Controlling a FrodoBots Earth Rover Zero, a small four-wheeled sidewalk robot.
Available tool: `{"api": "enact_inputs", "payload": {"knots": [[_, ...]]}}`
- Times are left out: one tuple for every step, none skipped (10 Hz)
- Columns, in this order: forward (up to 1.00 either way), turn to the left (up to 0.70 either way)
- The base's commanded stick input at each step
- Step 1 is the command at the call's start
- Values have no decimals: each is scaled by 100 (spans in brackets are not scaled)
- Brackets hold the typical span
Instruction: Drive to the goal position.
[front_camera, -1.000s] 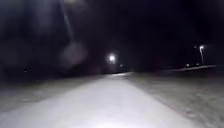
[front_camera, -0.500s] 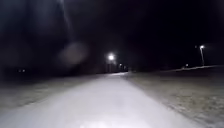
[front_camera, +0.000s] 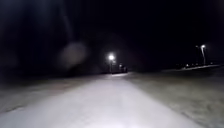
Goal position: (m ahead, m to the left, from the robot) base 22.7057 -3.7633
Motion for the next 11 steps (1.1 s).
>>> {"api": "enact_inputs", "payload": {"knots": [[70,0],[70,0],[70,0],[70,0],[70,0],[70,1],[70,6],[70,14],[70,9],[70,1],[70,0]]}}
